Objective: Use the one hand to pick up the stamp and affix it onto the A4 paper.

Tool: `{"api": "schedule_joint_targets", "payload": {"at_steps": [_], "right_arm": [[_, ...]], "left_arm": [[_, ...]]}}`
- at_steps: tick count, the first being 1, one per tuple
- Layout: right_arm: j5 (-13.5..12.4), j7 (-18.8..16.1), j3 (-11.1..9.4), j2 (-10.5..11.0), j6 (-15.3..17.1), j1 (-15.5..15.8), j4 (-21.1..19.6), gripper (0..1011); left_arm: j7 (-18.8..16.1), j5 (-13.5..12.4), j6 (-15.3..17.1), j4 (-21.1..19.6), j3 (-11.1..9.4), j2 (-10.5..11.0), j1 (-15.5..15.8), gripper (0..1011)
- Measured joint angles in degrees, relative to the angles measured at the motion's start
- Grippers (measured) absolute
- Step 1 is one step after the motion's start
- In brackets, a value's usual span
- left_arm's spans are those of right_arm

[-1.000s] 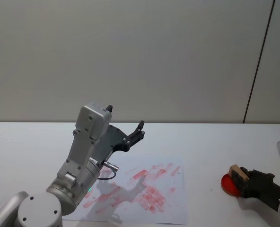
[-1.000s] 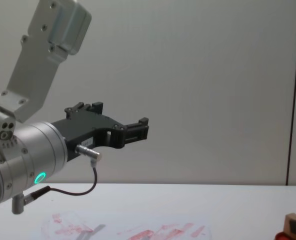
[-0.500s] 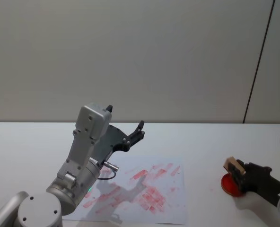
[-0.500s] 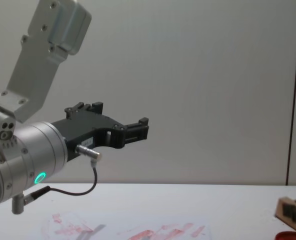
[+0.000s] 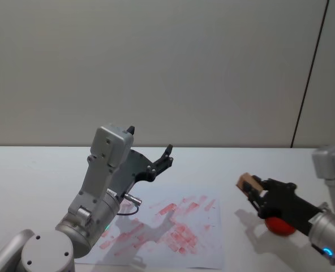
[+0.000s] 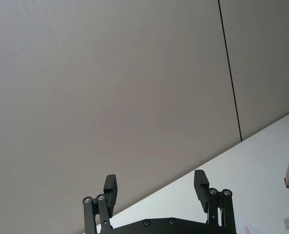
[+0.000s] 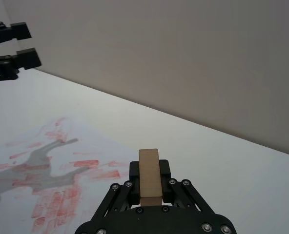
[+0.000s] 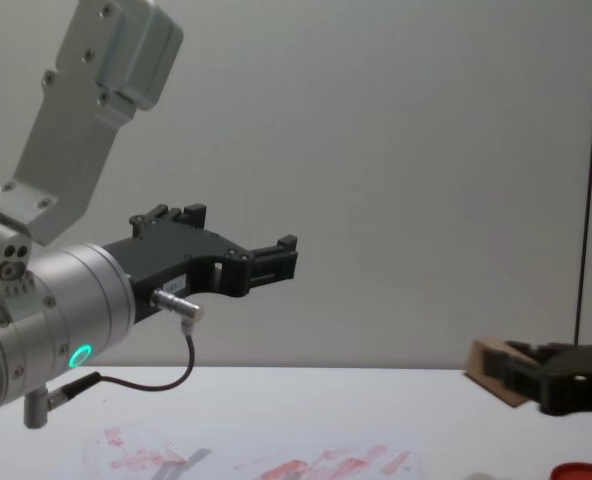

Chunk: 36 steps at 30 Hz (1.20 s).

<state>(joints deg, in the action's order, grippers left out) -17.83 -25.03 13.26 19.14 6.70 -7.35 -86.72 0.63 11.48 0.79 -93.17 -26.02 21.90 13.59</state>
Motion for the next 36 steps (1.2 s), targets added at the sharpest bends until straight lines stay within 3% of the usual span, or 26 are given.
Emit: {"api": "schedule_joint_targets", "payload": {"at_steps": [17, 36], "right_arm": [[5.83, -1.98, 4.19, -4.59, 1.08, -3.79, 3.86, 219], [9.49, -1.50, 6.76, -7.39, 0.66, -6.00, 9.65, 220]], "left_arm": [[0.00, 0.00, 0.00, 0.00, 0.00, 0.00, 0.00, 1002], [-0.01, 0.00, 0.00, 0.00, 0.00, 0.00, 0.00, 1002]]}}
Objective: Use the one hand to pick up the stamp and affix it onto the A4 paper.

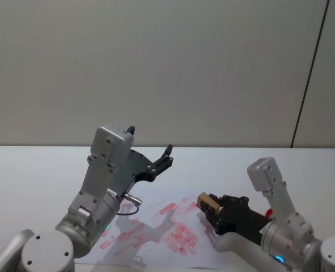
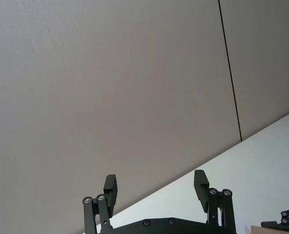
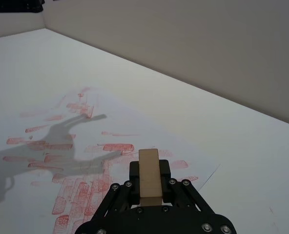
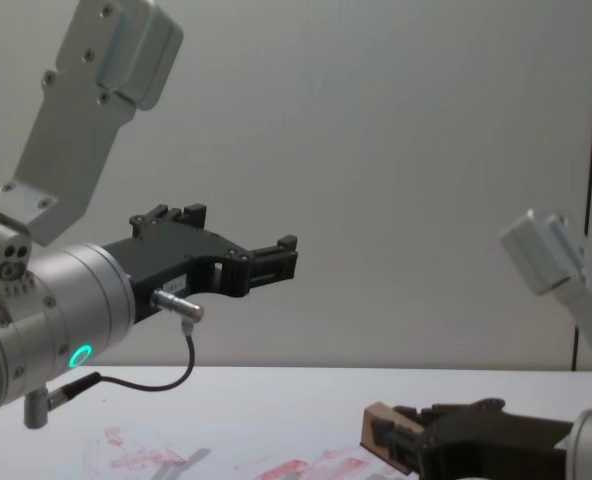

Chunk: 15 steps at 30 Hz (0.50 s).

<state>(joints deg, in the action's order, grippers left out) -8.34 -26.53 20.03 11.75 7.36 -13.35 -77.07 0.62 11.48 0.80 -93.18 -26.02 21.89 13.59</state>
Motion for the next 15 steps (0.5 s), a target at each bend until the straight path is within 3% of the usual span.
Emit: {"api": "schedule_joint_targets", "payload": {"at_steps": [15], "right_arm": [[2.65, 0.16, 0.90, -0.51, 0.10, -0.63, 2.88, 220]], "left_arm": [[0.00, 0.00, 0.00, 0.00, 0.00, 0.00, 0.00, 1002]]}}
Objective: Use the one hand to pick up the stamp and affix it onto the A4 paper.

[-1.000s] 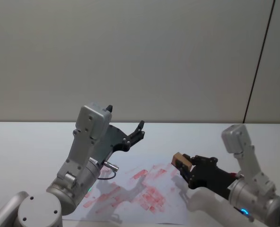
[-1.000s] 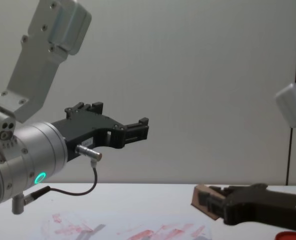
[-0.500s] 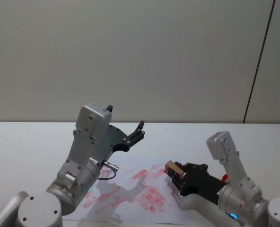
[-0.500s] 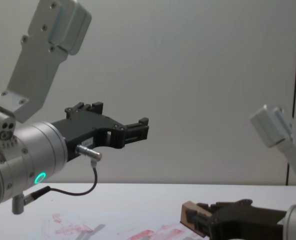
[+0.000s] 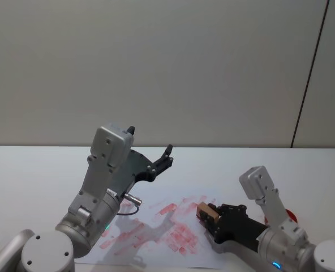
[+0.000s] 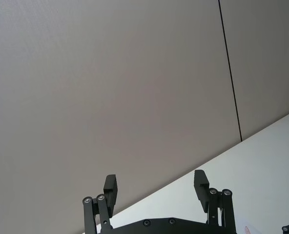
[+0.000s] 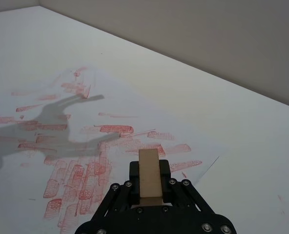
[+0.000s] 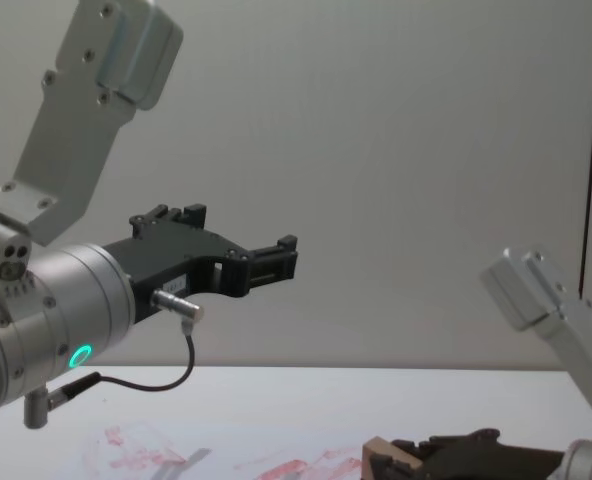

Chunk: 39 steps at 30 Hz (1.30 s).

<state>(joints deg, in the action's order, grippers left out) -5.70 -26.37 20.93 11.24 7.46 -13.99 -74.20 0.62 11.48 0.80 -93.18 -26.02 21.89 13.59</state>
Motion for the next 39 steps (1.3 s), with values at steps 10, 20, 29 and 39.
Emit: {"api": "schedule_joint_targets", "payload": {"at_steps": [10, 20, 29, 39], "right_arm": [[1.25, -0.14, 0.36, -0.28, -0.17, -0.52, 1.26, 219], [2.25, -0.22, 0.68, -0.47, -0.20, -0.97, 2.15, 220], [1.45, 0.17, 0.61, -0.10, -1.52, -0.51, 1.13, 220], [-1.87, 2.69, -1.39, 1.62, -3.58, 0.43, -3.70, 220]], "left_arm": [[0.00, 0.00, 0.00, 0.00, 0.00, 0.00, 0.00, 1002], [0.00, 0.00, 0.00, 0.00, 0.00, 0.00, 0.00, 1002], [0.00, 0.00, 0.00, 0.00, 0.00, 0.00, 0.00, 1003], [0.01, 0.00, 0.00, 0.00, 0.00, 0.00, 0.00, 1002]]}}
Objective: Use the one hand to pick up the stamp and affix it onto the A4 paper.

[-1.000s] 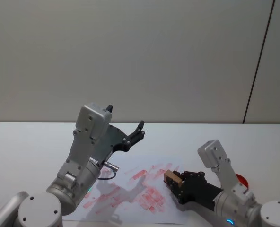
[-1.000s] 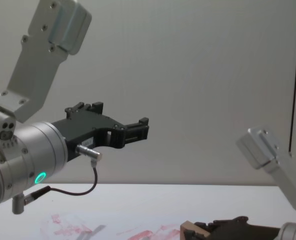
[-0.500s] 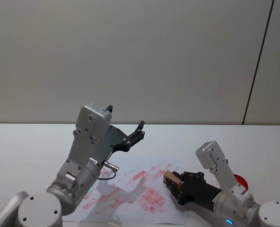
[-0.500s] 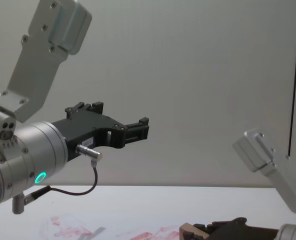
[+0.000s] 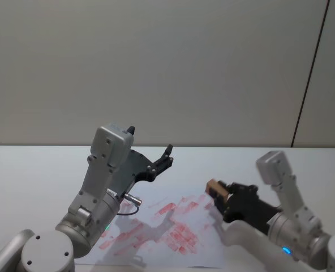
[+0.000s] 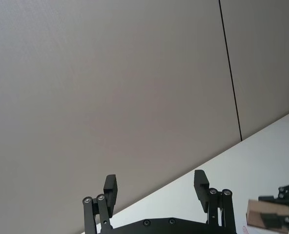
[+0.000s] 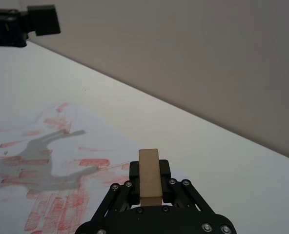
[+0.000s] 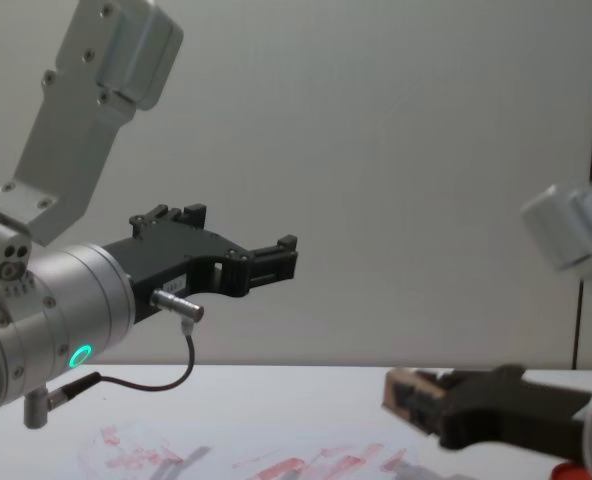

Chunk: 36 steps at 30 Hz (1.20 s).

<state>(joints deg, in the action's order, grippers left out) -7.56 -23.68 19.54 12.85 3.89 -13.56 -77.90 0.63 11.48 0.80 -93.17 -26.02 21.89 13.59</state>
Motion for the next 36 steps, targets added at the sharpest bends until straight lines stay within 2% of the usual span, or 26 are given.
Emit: {"api": "schedule_joint_targets", "payload": {"at_steps": [13, 20, 36], "right_arm": [[-3.79, 3.25, -3.27, 3.60, -0.14, 2.37, -4.31, 220], [-6.20, 4.43, -5.13, 6.34, 0.10, 5.26, -7.02, 219], [-8.84, 5.46, -6.85, 9.54, 0.79, 9.58, -9.66, 220]], "left_arm": [[0.00, 0.00, 0.00, 0.00, 0.00, 0.00, 0.00, 1002], [0.00, 0.00, 0.00, 0.00, 0.00, 0.00, 0.00, 1003], [-0.01, 0.00, 0.00, 0.00, 0.00, 0.00, 0.00, 1003]]}}
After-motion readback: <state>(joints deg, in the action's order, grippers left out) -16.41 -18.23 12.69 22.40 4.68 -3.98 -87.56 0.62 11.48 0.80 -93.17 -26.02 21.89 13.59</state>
